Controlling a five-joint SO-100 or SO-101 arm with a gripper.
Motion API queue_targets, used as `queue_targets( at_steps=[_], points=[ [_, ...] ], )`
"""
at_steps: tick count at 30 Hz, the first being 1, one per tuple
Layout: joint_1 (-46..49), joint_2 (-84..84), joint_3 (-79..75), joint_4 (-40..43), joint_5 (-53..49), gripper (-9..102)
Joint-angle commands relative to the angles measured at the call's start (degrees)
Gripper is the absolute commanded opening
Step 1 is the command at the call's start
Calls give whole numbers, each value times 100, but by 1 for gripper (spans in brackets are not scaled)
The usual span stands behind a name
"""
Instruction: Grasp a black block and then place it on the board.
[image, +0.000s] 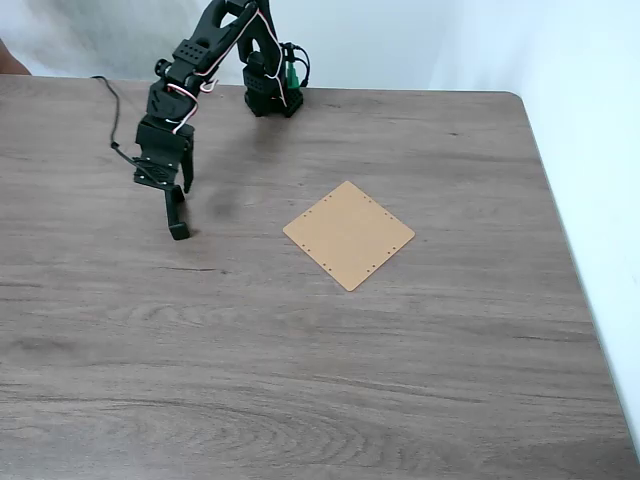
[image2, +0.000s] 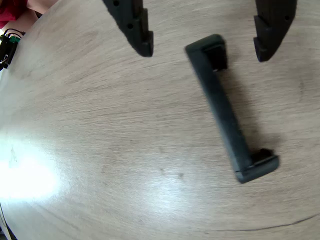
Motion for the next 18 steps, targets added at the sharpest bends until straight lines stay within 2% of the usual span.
queue_targets(
  at_steps=[1, 18],
  points=[
    [114, -9, -396, 105, -158, 27],
    [185, -844, -1107, 185, -229, 26]
  ],
)
